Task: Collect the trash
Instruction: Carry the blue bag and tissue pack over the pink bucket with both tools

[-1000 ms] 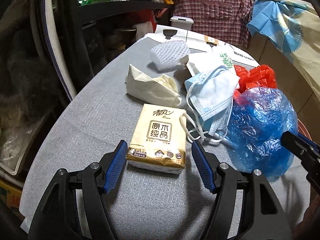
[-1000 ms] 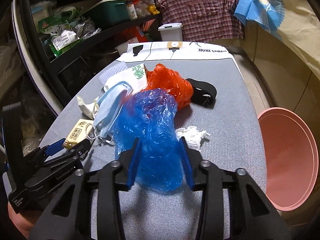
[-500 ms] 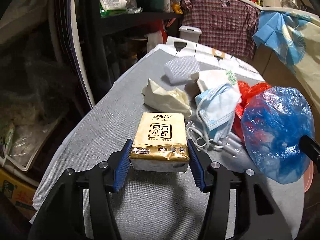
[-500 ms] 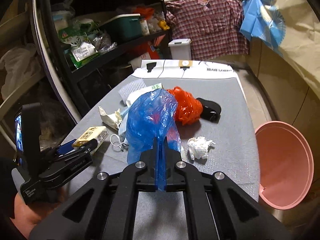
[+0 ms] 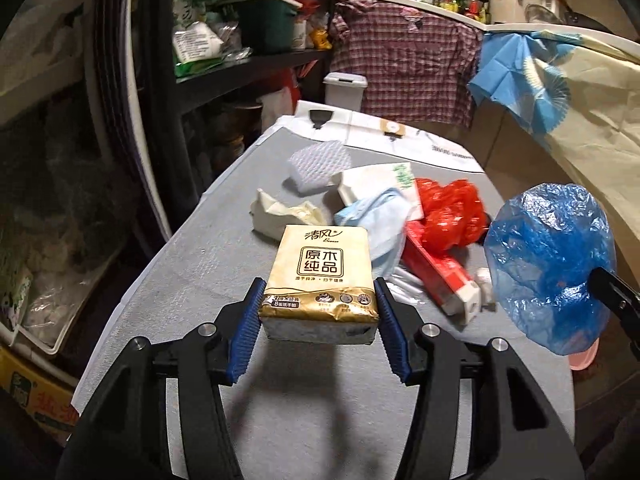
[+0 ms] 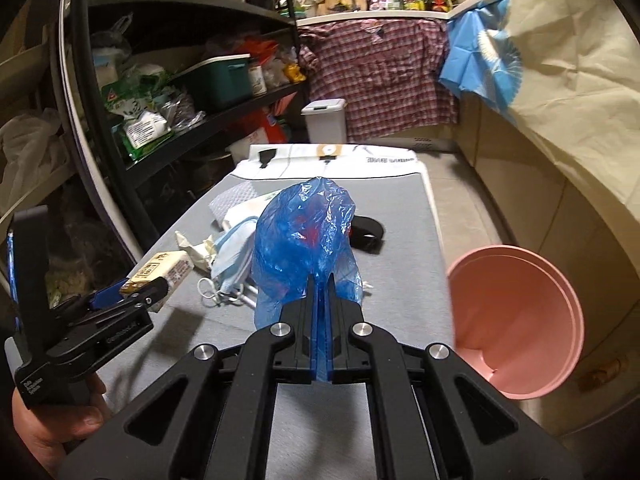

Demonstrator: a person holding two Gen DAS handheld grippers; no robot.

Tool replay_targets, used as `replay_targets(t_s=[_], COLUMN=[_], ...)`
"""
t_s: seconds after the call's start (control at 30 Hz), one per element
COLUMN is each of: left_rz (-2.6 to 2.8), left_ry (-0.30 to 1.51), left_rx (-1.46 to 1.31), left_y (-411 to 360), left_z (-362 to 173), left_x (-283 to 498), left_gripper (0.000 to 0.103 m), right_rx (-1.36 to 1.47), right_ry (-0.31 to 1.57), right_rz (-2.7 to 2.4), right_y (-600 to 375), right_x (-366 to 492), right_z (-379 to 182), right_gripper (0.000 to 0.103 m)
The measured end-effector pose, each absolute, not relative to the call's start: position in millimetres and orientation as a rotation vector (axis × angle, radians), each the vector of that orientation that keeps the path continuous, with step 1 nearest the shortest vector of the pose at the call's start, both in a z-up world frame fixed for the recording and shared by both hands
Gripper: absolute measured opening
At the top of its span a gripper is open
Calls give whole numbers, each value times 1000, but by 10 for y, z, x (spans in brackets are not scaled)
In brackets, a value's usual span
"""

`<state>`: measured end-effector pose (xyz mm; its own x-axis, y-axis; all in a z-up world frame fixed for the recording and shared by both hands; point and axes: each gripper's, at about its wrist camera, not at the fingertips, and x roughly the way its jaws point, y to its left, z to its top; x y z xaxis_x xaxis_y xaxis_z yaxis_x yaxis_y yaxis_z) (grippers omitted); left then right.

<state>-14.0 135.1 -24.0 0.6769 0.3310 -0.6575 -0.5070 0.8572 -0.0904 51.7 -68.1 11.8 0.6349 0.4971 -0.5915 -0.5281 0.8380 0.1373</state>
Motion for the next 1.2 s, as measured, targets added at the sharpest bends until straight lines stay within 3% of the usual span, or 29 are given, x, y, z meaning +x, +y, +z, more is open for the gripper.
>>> replay_targets(t_s=[0.7, 1.2], left_rz=[332, 165], left_ry=[645, 627], left_rx=[-205, -154], left_y=[901, 293], left_z=[-43, 202], left_x=[-125, 205], left_gripper=[53, 53], right_rx=[-18, 47], right_ry=[594, 603], right_rz=[360, 213], right_y=[-1815, -2453], right_x=[739, 1049], right_z=[685, 567], right_gripper=[3, 3])
